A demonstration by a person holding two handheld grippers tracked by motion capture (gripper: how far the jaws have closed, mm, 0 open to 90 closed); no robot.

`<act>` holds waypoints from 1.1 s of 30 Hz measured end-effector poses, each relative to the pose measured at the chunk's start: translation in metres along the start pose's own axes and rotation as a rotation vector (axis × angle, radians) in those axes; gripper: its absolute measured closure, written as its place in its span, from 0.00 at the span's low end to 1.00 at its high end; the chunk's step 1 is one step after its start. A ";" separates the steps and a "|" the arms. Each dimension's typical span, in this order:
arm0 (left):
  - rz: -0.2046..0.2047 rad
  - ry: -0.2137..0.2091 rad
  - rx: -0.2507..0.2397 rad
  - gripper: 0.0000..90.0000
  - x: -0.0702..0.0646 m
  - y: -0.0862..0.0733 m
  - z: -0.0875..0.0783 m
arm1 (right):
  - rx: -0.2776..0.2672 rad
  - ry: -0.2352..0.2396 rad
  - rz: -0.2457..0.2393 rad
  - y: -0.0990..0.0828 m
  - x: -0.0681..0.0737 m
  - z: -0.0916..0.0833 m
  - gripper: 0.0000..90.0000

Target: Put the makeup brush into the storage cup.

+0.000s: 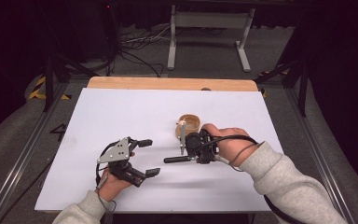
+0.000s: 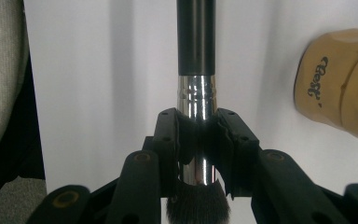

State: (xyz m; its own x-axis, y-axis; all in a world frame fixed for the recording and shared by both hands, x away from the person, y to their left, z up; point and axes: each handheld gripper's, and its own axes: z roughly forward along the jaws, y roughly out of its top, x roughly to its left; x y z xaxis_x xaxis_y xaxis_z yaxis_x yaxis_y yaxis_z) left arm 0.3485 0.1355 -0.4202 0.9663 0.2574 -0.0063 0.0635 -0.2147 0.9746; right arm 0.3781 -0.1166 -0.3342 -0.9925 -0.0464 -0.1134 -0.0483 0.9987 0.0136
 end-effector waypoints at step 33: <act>0.015 -0.079 0.100 0.31 0.001 -0.002 0.027 | 0.025 0.046 0.003 0.030 0.001 0.002 0.79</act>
State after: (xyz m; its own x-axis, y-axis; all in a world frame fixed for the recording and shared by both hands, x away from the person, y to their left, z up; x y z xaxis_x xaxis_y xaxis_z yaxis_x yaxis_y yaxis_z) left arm 0.3562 0.1109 -0.4283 0.9837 0.1792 -0.0132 0.0696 -0.3122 0.9475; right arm 0.3759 -0.0865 -0.3360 -0.9968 -0.0432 -0.0672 -0.0425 0.9990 -0.0113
